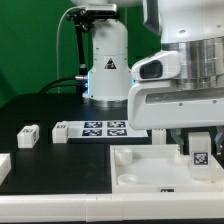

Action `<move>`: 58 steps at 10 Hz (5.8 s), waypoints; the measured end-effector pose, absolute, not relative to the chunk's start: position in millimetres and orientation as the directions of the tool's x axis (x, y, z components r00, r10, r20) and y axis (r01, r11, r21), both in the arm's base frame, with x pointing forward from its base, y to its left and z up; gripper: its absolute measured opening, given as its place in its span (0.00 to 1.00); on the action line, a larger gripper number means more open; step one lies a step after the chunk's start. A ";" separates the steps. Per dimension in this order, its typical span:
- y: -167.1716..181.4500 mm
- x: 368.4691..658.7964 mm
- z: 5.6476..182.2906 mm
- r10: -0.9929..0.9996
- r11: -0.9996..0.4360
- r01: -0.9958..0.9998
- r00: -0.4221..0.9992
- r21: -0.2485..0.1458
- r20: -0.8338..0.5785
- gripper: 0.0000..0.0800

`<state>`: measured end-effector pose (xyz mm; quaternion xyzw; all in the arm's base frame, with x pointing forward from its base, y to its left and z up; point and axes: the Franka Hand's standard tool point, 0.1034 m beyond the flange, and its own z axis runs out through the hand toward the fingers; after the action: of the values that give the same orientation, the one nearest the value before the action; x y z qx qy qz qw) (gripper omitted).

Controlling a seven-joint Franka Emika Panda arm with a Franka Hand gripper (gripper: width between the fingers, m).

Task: Assemble one leg

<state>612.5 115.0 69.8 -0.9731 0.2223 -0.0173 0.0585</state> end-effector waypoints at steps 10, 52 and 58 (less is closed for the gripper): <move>118.9 611.2 67.4 -0.954 -0.286 -0.953 0.293 -0.096 -0.070 0.46; 122.5 609.3 65.9 -0.750 -0.656 -0.745 0.662 -0.119 -0.008 0.81; 120.2 609.1 64.3 -0.293 -0.953 -0.287 0.954 -0.093 0.057 0.81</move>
Offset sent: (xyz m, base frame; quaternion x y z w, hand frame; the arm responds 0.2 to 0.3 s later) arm -0.0047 -0.0010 -0.0060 -0.0341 0.0009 0.3608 0.9320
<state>609.1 120.2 64.3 -0.9877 0.1467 -0.0351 0.0418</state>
